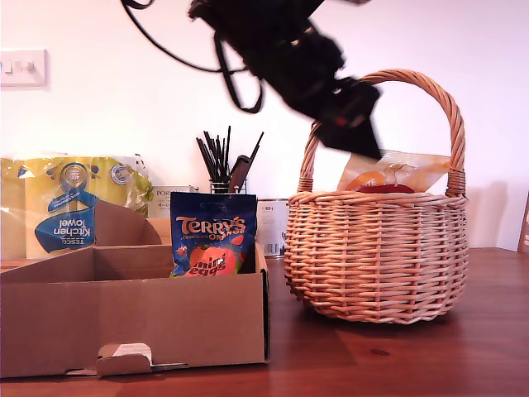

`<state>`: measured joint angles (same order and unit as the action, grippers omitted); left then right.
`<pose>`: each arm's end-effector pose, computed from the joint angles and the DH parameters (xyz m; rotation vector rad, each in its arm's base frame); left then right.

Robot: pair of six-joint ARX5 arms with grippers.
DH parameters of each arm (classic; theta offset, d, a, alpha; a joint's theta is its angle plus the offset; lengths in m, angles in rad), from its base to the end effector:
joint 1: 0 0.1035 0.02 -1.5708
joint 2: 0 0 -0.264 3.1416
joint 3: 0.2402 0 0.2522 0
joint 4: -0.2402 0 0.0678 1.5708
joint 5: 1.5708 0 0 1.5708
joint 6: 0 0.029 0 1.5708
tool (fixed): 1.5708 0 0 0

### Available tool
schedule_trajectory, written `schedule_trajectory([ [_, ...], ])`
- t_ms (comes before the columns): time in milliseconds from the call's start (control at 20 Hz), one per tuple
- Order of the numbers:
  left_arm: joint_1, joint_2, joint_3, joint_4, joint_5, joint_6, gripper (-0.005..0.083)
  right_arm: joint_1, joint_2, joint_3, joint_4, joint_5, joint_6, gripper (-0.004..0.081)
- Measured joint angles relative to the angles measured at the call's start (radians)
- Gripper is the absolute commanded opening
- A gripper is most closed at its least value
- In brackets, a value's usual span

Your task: Move the bags of Easter eggs from the cardboard box on the left into the woven basket on the right side.

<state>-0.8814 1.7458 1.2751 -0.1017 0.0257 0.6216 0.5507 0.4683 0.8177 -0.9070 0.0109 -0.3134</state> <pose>0.2493 -0.3036 0.2534 0.8093 0.2502 -1.0326 0.0651 0.0396 0.3117 -0.4546 0.4572 0.6087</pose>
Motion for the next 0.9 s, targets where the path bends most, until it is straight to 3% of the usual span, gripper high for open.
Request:
schedule_trajectory([
  [50, 0.001, -0.017, 0.0, -0.049, 0.009, -0.032, 0.0015, 0.0, 0.0, 0.0, 0.0, 0.0, 0.0, -0.0013],
  [100, 0.002, -0.044, 0.0, -0.105, 0.034, -0.059, -0.001, 0.0, 0.0, 0.0, 0.0, -0.005, -0.001, -0.0013],
  [300, 0.043, -0.204, 0.0, -0.275, 0.156, -0.183, -0.0022, 0.0, 0.011, 0.0, 0.024, -0.071, -0.002, -0.0013],
  [450, 0.137, -0.276, -0.011, -0.31, 0.196, -0.216, -0.0022, 0.0, 0.064, 0.0, 0.04, -0.076, -0.003, -0.0013],
  [650, 0.293, -0.323, -0.208, -0.195, 0.271, -0.23, -0.0022, 0.0, 0.079, 0.0, 0.047, -0.076, -0.003, -0.0013],
  [900, 0.468, -0.358, -0.521, 0.128, 0.387, -0.279, -0.0022, 0.0, 0.079, 0.0, 0.046, -0.076, -0.003, -0.0013],
])
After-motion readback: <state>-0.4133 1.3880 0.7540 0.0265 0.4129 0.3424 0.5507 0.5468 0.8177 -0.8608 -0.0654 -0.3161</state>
